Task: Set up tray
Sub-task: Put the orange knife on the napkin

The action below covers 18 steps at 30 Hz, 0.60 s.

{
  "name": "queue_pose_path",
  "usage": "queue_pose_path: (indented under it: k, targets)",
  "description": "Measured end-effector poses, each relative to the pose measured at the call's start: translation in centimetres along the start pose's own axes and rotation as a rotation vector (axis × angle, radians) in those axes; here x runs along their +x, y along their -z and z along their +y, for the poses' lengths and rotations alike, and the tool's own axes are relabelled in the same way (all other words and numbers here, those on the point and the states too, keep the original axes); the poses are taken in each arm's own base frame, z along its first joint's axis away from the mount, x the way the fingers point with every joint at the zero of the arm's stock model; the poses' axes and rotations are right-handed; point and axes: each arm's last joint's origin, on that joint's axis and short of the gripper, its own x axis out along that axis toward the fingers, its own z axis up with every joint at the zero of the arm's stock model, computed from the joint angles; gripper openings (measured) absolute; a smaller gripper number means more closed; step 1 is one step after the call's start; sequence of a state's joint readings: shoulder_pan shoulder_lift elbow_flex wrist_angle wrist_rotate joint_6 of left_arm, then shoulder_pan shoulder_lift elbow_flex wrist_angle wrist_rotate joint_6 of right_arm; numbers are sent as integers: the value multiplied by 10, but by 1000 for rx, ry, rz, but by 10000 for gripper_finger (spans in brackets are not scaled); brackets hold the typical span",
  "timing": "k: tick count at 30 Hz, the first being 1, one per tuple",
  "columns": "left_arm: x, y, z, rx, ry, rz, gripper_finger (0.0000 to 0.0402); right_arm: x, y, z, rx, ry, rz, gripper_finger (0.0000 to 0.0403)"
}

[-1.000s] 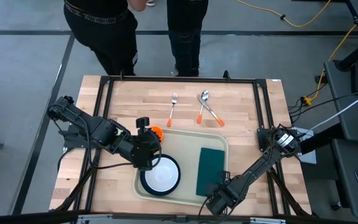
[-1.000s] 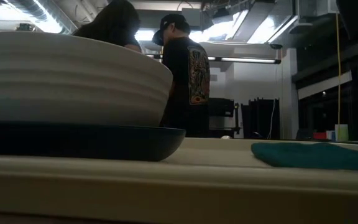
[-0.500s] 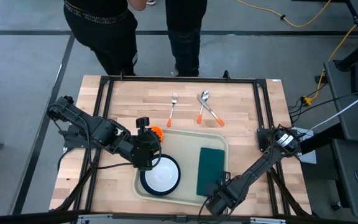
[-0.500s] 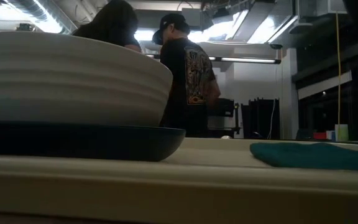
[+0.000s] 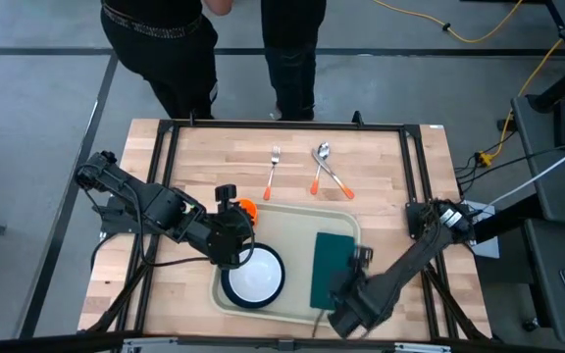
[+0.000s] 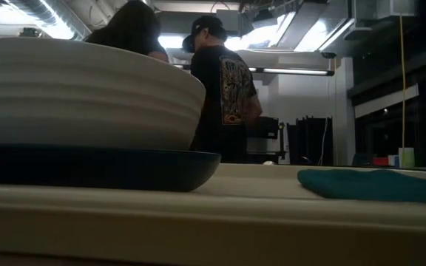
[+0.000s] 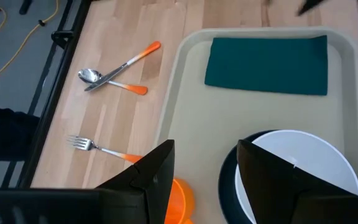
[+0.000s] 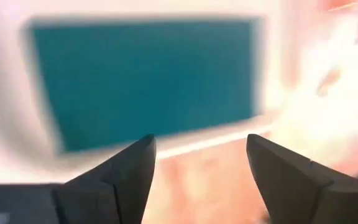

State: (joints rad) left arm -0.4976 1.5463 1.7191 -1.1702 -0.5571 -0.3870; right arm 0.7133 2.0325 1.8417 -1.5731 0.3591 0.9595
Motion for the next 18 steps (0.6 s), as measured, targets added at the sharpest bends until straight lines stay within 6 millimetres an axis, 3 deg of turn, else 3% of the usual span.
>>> queue_pose_path:
  k: [3, 6, 11, 18]
  targets:
    - [0, 0, 0, 11, 0, 0, 169, -11, -23, -24, 121, -5, -100, 251]
    - [0, 0, 0, 45, 0, 0, 169, -10, -45, -58, 296, 26, -121, 245]
    - [0, 1, 1, 102, -13, 12, 169, 8, -75, -123, 538, 109, -122, 236]
    - [1, 0, 7, 131, -137, -13, 169, 44, -88, -213, 548, 221, -4, 231]
